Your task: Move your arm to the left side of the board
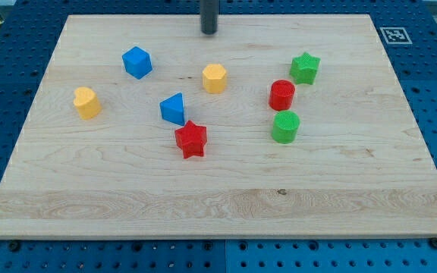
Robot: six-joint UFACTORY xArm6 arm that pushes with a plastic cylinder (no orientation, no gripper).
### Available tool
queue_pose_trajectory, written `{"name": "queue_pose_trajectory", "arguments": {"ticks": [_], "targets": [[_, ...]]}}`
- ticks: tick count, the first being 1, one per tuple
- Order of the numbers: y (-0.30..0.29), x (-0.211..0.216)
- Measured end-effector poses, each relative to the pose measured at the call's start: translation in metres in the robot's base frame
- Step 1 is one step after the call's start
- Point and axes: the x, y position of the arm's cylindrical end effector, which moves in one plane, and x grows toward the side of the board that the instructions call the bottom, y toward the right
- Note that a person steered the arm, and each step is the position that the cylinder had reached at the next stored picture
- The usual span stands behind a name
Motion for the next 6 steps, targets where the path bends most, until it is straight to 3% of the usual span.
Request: {"name": "queue_pose_trajectory", "arguments": {"ticks": [3, 6], "targets": [[-0.156, 0.004], [-0.213, 0.11]]}}
